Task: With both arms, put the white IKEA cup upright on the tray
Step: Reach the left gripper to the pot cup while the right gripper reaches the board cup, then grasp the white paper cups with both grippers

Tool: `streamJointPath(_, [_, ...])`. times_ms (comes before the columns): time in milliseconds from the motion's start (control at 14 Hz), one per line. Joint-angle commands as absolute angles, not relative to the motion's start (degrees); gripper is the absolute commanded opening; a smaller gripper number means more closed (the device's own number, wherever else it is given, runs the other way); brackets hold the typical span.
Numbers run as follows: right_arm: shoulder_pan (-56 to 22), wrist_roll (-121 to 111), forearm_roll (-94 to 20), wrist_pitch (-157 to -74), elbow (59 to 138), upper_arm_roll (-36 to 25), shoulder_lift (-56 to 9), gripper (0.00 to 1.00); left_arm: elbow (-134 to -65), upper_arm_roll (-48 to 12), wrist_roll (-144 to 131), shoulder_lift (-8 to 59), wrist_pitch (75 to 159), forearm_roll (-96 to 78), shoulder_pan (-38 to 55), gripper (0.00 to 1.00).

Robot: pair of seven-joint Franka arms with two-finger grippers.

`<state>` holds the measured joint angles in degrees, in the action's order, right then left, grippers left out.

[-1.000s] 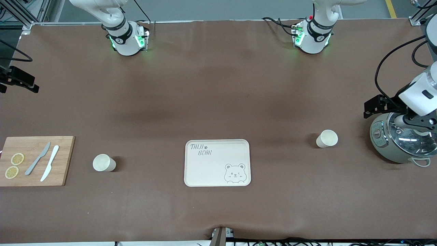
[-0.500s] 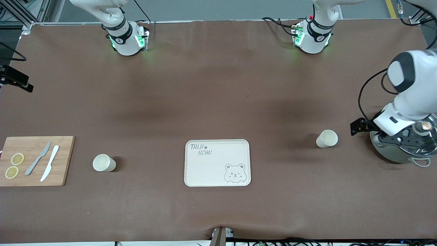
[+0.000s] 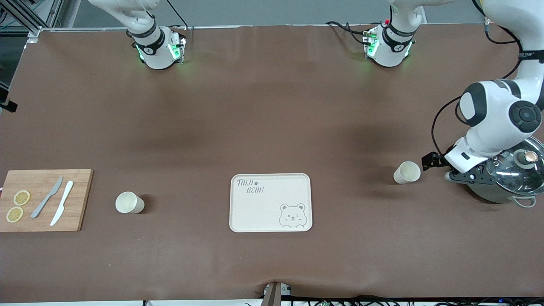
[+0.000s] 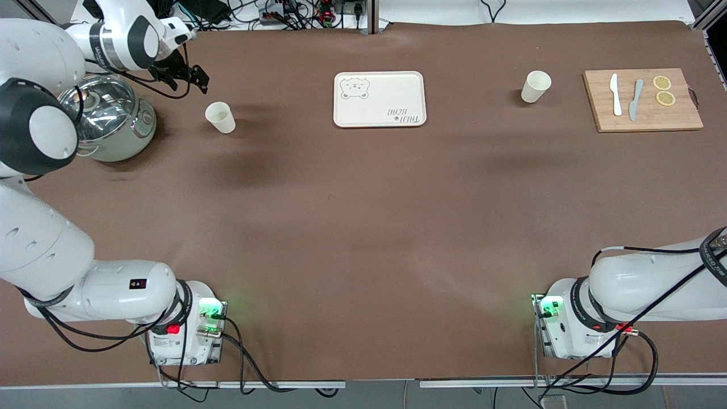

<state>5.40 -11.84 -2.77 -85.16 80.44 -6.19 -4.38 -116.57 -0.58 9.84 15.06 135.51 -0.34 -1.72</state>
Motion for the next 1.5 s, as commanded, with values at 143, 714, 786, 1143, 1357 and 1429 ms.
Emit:
streamJointPath(143, [5.45,-12.83,-3.52,-96.13,79.28,-5.36,-15.09,1.00,-116.89,-2.72,9.58,19.85,140.62,-0.88,-1.93,1.00])
streamJointPath(714, [4.75,-13.01,-4.83,-106.96,78.05,-5.27,-29.18,1.00,-119.26,-2.81,9.49,20.74,143.00,-0.88,-2.28,1.00])
streamJointPath(786, [4.14,-12.75,-4.57,-107.05,78.05,-5.36,-29.44,1.00,-119.27,-2.81,9.49,20.74,143.00,-0.88,-2.20,1.00])
streamJointPath(1143, [4.31,-13.27,-5.80,-114.08,78.31,-5.27,-34.62,1.00,-121.72,-2.72,9.49,21.09,145.80,-0.88,-2.46,1.00])
streamJointPath(1357, [3.78,-12.66,-5.80,-114.26,78.22,-5.27,-36.03,1.00,-121.64,-2.81,9.49,22.40,146.34,-0.88,-2.46,1.00])
streamJointPath(1429, [3.69,-12.66,-5.89,-114.34,78.22,-5.27,-36.82,1.00,-121.21,-2.73,9.58,23.37,146.69,-0.88,-2.46,1.00])
